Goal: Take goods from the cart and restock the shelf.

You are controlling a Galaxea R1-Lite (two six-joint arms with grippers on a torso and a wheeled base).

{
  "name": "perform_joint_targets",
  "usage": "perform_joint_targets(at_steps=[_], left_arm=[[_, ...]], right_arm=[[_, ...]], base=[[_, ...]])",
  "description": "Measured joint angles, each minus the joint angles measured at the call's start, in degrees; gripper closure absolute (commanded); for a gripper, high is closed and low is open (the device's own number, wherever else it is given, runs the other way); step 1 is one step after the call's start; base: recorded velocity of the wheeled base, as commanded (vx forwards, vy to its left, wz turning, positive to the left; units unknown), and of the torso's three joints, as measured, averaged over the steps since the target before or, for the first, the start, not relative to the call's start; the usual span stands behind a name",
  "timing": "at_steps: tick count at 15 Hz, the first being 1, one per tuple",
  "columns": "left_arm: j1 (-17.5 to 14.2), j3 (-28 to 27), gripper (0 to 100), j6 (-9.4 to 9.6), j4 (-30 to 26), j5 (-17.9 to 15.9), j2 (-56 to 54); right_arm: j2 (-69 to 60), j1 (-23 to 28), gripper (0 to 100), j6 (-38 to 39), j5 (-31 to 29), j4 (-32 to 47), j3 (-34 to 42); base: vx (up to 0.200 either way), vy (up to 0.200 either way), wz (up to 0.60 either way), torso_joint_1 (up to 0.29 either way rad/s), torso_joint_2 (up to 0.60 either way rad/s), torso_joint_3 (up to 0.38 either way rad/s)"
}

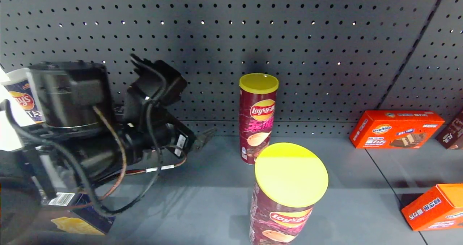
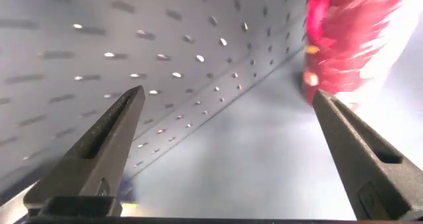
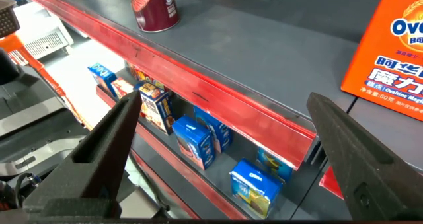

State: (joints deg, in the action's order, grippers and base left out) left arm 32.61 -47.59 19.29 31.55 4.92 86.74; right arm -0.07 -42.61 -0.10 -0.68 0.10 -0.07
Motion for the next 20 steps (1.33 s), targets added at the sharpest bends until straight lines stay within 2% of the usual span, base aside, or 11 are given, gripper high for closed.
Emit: perform_joint_targets(at_steps=[3,5,8,10,12,13,14,16,17,19,20], left_arm=[[3.3,4.5,0,-3.52,0.1,0.0,-11.5],[5.7,7.9,0,-4.07,-0.1,0.3,-18.5],[7.5,15.1,0,-4.27,-1.9,0.5,-32.0],[7.4,18.6,0,-4.43,-8.0,0.4,-41.0],[4.0,21.0,0,-5.11,-16.5,-0.4,-51.5],[1.6,21.9,0,-5.85,-19.5,-1.0,-56.5],[-2.1,23.7,0,-7.14,-21.1,-2.0,-62.1],[-12.4,30.2,0,-9.63,-19.0,-4.3,-69.8],[-17.0,35.2,0,-10.78,-15.6,-5.6,-72.9],[-22.5,43.3,0,-12.12,-8.2,-7.2,-76.8],[-24.5,45.5,0,-12.42,-8.3,-7.5,-78.2]], right_arm=[[0.0,0.0,0,0.0,0.0,0.0,0.0],[0.0,0.0,0,0.0,0.0,0.0,0.0],[0.0,0.0,0,0.0,0.0,0.0,0.0],[0.0,0.0,0,0.0,0.0,0.0,0.0],[0.0,0.0,0,0.0,0.0,0.0,0.0],[0.0,0.0,0,0.0,0.0,0.0,0.0],[0.0,0.0,0,0.0,0.0,0.0,0.0],[0.0,0.0,0,0.0,0.0,0.0,0.0],[0.0,0.0,0,0.0,0.0,0.0,0.0],[0.0,0.0,0,0.0,0.0,0.0,0.0],[0.0,0.0,0,0.0,0.0,0.0,0.0]], base=[[0.0,0.0,0.0,0.0,0.0,0.0],[0.0,0.0,0.0,0.0,0.0,0.0],[0.0,0.0,0.0,0.0,0.0,0.0],[0.0,0.0,0.0,0.0,0.0,0.0],[0.0,0.0,0.0,0.0,0.0,0.0],[0.0,0.0,0.0,0.0,0.0,0.0],[0.0,0.0,0.0,0.0,0.0,0.0],[0.0,0.0,0.0,0.0,0.0,0.0],[0.0,0.0,0.0,0.0,0.0,0.0],[0.0,0.0,0.0,0.0,0.0,0.0],[0.0,0.0,0.0,0.0,0.0,0.0]])
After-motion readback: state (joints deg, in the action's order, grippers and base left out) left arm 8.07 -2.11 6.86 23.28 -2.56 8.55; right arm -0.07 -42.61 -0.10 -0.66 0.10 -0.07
